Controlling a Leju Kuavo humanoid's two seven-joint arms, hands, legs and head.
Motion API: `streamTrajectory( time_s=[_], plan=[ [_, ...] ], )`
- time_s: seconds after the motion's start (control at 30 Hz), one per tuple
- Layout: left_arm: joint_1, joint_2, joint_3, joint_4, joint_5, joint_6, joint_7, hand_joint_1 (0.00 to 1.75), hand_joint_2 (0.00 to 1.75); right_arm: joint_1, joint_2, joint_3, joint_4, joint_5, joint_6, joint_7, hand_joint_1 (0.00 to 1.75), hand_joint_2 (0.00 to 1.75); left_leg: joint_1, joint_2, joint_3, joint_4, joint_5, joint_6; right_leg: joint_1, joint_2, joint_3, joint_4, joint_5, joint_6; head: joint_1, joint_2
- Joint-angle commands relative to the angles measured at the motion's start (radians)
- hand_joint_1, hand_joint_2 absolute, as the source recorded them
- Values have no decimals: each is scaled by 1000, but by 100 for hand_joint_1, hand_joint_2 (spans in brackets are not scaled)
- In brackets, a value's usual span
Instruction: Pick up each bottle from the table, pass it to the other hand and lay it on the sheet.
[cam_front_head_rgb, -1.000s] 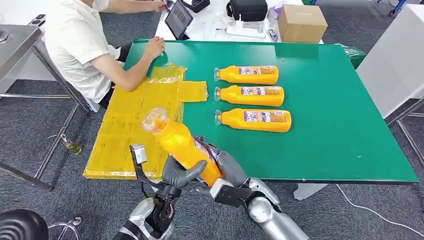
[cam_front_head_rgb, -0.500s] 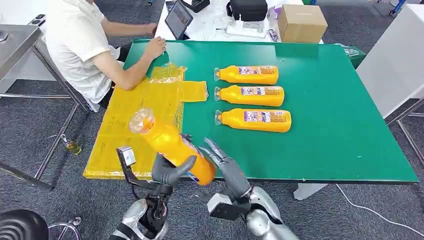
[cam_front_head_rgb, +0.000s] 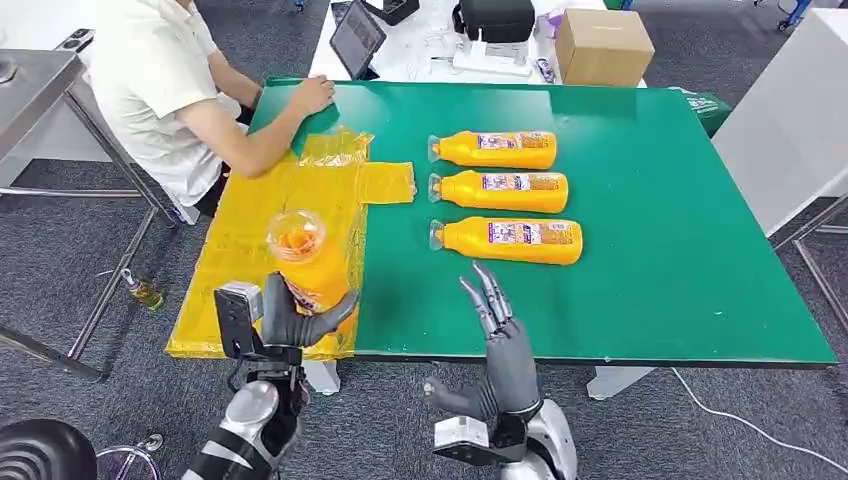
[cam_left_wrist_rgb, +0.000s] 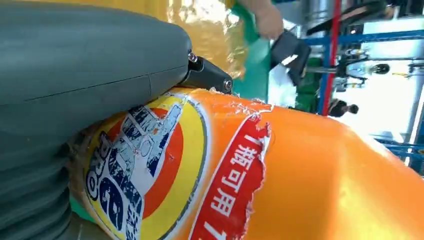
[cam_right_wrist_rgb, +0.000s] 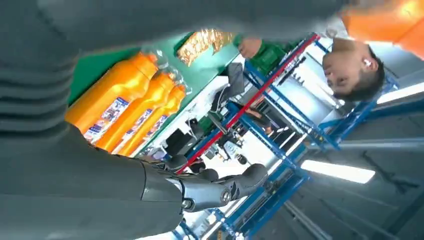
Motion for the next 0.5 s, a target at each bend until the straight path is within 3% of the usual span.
streamTrajectory(
  time_s=[0.03,0.13,0.27,0.5],
  plan=[
    [-78,47,-35,93,-242,138,4,175,175,-8,1,-24,-4,-27,29,-11,0,0,0,1,3,-1,-1,1,1,0,3,-1,-1,-3,0,0],
    [-158,77,-45,217,-588,179,122,175,175,-41,25,-31,24,-55,97,-37,0,0,0,0,2,-1,0,1,1,-1,2,-1,0,-2,0,0],
    [-318,85,-34,407,-851,101,229,175,175,-77,57,-52,69,-92,157,-67,0,0,1,1,5,-1,0,1,2,-1,5,-1,0,-4,0,0],
    [-550,40,-35,734,-917,-125,304,175,175,-99,88,-69,138,-138,192,-91,0,0,1,-2,3,0,3,0,2,-4,4,0,1,-4,0,0]
  ],
)
